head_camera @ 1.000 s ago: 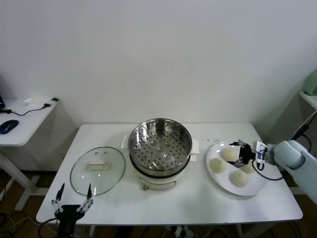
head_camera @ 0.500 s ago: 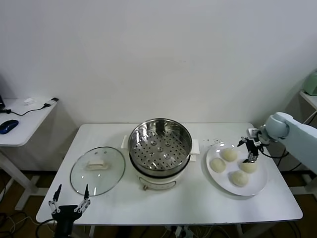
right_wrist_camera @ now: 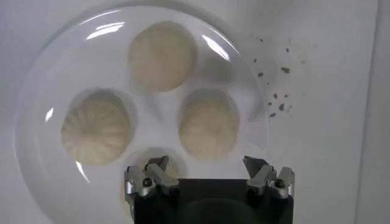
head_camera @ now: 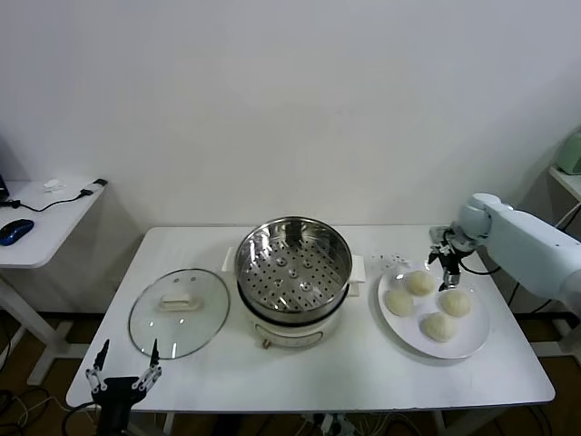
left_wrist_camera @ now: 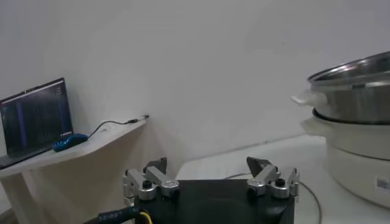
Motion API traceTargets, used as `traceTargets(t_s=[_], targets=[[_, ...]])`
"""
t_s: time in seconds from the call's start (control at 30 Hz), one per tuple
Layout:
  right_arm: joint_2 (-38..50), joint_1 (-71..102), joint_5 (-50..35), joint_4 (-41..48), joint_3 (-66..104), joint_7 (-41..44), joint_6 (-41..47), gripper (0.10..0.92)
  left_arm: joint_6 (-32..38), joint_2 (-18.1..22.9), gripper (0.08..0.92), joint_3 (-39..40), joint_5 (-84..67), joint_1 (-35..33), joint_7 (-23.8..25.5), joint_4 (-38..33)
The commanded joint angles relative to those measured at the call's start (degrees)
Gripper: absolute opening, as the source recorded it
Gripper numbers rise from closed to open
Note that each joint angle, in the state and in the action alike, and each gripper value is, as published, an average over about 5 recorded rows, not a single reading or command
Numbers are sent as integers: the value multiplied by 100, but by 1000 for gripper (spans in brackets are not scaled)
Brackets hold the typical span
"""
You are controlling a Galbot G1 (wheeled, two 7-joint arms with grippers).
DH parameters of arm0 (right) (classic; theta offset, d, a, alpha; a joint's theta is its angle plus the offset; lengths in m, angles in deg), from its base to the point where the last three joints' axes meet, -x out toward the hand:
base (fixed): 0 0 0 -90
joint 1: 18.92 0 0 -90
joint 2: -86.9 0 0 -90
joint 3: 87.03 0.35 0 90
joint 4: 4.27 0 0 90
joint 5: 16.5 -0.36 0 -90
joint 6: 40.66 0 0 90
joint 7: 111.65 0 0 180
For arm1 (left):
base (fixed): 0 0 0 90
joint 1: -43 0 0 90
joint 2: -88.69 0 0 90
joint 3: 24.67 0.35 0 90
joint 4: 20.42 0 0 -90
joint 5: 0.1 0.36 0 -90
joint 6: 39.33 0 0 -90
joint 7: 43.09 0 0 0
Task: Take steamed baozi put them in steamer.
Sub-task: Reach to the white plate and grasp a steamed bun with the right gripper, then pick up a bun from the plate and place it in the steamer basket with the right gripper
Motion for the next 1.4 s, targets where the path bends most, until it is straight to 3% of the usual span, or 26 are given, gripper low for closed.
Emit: traceTargets(t_s=[0.03, 0.4, 0.67, 1.03, 1.23, 1.4], targets=[[-586, 282, 356, 779, 287, 71, -114, 823, -5, -9, 823, -7, 8, 41, -1, 118], [-795, 336, 598, 1189, 572, 73, -296, 813, 26, -9, 823, -8, 20, 66, -11, 187], [-792, 347, 641, 1194, 711, 122, -302, 665, 69, -16, 823, -16, 7, -2, -21, 170], [-479, -110, 20, 543, 336, 338, -375, 596, 136, -19, 823, -21, -12, -122, -36, 132], [-445, -1524, -731, -163, -947, 711, -1143, 594, 136, -30, 823, -14, -15, -184, -33, 78], [-894, -2735, -543, -744, -1712, 904, -2319, 594, 125, -29, 823, -5, -39, -185, -29, 64]])
